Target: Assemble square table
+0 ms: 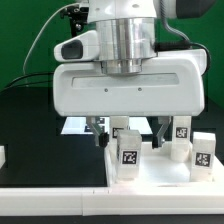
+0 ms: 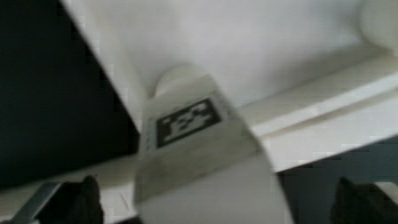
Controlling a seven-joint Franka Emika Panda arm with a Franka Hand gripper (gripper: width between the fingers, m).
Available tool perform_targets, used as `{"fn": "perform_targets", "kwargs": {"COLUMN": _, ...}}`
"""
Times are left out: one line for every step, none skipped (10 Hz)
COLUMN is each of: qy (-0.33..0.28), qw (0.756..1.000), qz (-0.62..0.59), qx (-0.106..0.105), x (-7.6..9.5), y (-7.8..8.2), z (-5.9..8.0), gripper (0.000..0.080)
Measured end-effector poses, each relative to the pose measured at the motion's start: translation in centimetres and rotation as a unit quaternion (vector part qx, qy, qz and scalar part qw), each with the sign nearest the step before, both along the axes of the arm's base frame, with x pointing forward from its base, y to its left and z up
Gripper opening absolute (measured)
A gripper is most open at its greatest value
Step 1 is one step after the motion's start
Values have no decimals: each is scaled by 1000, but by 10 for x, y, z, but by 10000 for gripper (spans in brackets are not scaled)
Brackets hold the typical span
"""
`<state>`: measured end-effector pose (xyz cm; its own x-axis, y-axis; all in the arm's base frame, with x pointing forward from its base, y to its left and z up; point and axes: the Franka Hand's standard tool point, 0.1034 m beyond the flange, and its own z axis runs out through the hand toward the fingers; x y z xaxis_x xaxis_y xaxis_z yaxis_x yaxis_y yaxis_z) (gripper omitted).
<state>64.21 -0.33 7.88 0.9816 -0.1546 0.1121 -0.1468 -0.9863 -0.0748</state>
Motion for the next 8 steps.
{"fn": "perform_targets", "kwargs": {"qy": 1, "qw": 1000, "qz": -16, "qx": 2, "x": 0, "y": 1, "z": 0, "gripper": 619}}
{"fn": "perform_targets", "kwargs": {"qy": 1, "qw": 1000, "qz": -21, "qx": 3, "x": 0, "y": 0, "z": 0, "gripper": 619}}
{"fn": "perform_targets", "kwargs": {"qy": 2, "qw": 1000, "qz": -24, "qx": 3, "x": 0, "y": 0, "z": 0, "gripper": 437}}
{"fn": "perform_targets", "kwargs": {"qy": 3, "qw": 999, "qz": -49, "qx": 6, "x": 0, "y": 0, "z": 0, "gripper": 437}}
{"fn": "perform_targets", "kwargs": {"qy": 5, "qw": 996, "qz": -89, "qx": 10, "x": 0, "y": -2, "z": 0, "gripper": 285}}
{"fn": "perform_targets", "kwargs": {"qy": 7, "qw": 992, "qz": -128, "qx": 14, "x": 0, "y": -3, "z": -1, "gripper": 285}}
{"fn": "perform_targets", "kwargs": {"qy": 9, "qw": 983, "qz": -182, "qx": 19, "x": -1, "y": -4, "z": -1, "gripper": 285}}
{"fn": "perform_targets", "kwargs": {"qy": 12, "qw": 969, "qz": -246, "qx": 26, "x": -1, "y": -6, "z": -1, "gripper": 285}}
